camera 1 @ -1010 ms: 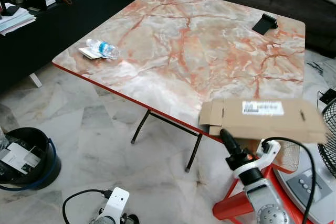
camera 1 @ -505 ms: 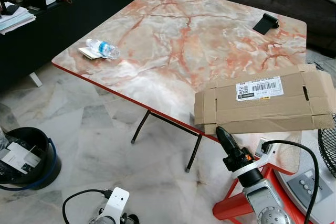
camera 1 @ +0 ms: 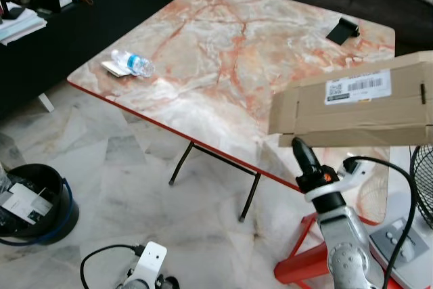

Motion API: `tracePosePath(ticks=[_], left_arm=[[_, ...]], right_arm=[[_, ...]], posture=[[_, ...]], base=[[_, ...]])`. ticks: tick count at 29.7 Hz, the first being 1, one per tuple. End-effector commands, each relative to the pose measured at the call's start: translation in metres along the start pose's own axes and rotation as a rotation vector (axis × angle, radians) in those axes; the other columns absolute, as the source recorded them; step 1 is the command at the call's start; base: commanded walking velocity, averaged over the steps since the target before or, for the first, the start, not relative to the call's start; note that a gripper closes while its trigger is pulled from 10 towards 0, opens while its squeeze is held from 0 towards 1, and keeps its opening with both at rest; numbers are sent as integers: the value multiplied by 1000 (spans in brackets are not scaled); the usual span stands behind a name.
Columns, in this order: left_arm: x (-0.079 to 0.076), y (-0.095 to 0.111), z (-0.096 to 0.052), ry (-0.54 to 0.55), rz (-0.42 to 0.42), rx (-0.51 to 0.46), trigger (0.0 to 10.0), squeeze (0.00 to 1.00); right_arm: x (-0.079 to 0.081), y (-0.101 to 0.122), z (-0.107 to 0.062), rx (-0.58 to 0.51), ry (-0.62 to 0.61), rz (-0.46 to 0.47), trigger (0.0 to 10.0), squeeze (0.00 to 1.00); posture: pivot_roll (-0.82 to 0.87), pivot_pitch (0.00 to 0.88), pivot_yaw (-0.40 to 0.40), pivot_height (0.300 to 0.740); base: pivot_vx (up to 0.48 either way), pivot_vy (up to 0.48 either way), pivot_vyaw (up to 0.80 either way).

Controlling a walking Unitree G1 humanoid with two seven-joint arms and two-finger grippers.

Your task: Picking trash to rubbish bin

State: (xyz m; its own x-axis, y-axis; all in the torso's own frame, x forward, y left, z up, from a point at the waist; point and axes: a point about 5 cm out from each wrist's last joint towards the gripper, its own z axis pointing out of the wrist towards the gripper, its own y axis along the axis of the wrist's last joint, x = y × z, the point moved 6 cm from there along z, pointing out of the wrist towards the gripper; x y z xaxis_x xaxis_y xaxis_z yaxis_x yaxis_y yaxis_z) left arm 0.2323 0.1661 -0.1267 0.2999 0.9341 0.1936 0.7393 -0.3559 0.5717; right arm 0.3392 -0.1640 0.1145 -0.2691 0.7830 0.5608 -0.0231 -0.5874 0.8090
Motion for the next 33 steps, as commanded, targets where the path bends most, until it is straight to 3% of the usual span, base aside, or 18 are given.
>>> tracePosePath(ticks=[1, 2, 11, 33], left_arm=[[-5, -12, -2, -3, -3, 29, 10000, 0], [-5, -12, -2, -1, -1, 27, 10000, 0], [-2, -7, -2, 21, 1, -3, 10000, 0], [-3, -10, -2, 14, 9, 4, 10000, 0]], right_arm=[[-7, 3, 3, 8, -51, -171, 10000, 0], [-8, 4, 6, 10, -63, -241, 10000, 0], [-2, -1, 14, -20, -82, -388, 10000, 0], [1, -16, 15, -14, -72, -406, 10000, 0]], posture=[[36, 133, -73, 740], [36, 133, -73, 740], [43, 120, -67, 740], [41, 110, -61, 740]], base=[[0, 0, 0], [0, 0, 0], [0, 0, 0], [-210, 0, 0]])
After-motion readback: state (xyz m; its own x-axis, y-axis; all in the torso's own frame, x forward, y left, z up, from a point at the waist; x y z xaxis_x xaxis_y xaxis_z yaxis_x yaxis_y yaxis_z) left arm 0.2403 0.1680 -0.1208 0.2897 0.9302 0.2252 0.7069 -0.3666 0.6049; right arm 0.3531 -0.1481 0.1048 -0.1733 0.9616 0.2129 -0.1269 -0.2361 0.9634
